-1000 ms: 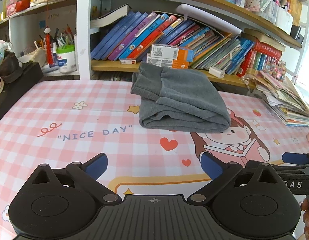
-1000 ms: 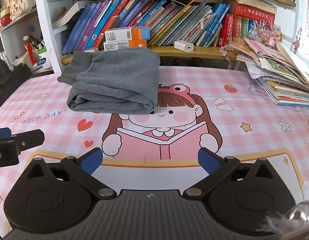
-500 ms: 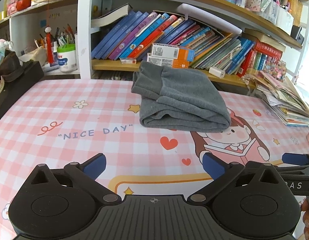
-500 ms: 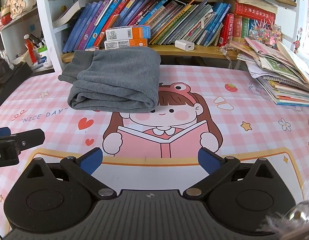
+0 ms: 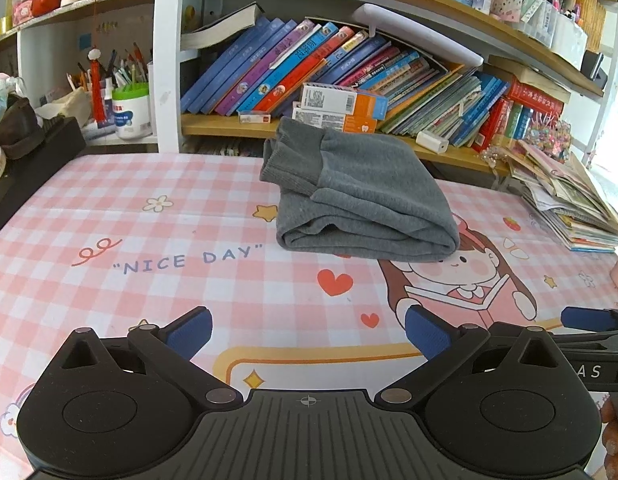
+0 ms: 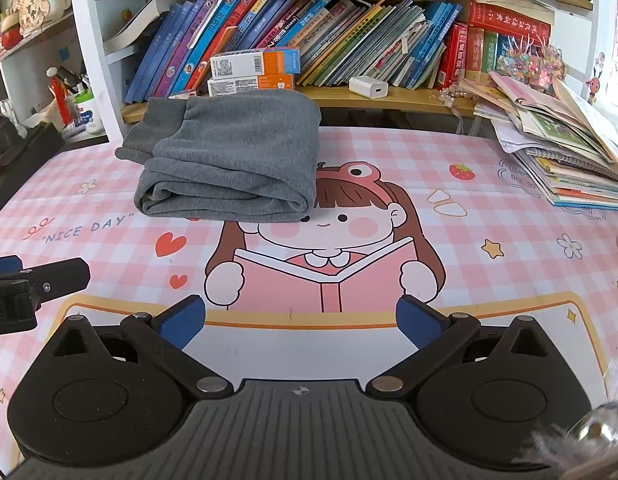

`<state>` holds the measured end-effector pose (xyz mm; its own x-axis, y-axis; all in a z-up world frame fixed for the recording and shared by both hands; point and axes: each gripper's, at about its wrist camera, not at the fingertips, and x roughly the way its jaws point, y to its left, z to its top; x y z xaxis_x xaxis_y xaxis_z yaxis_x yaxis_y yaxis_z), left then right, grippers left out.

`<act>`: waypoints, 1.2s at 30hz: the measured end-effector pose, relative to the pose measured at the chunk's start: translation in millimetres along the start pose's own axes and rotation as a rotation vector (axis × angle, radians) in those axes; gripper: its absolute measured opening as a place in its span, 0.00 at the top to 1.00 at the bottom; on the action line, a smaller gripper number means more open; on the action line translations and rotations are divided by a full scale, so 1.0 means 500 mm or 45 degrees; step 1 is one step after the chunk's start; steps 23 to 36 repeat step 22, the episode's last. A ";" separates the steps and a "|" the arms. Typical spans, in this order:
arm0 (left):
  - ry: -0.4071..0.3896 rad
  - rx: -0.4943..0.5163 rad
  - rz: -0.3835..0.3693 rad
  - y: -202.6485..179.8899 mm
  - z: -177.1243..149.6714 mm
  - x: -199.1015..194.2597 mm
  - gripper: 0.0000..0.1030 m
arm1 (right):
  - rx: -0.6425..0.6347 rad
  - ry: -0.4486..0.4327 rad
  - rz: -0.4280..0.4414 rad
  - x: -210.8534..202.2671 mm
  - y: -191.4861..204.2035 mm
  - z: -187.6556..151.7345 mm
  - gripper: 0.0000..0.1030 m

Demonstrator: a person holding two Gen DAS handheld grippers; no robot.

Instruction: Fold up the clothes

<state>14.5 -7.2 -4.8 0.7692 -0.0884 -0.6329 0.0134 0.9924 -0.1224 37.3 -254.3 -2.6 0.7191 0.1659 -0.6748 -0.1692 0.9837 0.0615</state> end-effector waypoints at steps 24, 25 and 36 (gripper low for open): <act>0.002 0.012 -0.008 -0.004 -0.001 0.002 0.00 | -0.004 -0.003 -0.002 0.003 0.001 0.001 0.00; 0.002 0.012 -0.008 -0.004 -0.001 0.002 0.00 | -0.004 -0.003 -0.002 0.003 0.001 0.001 0.00; 0.002 0.012 -0.008 -0.004 -0.001 0.002 0.00 | -0.004 -0.003 -0.002 0.003 0.001 0.001 0.00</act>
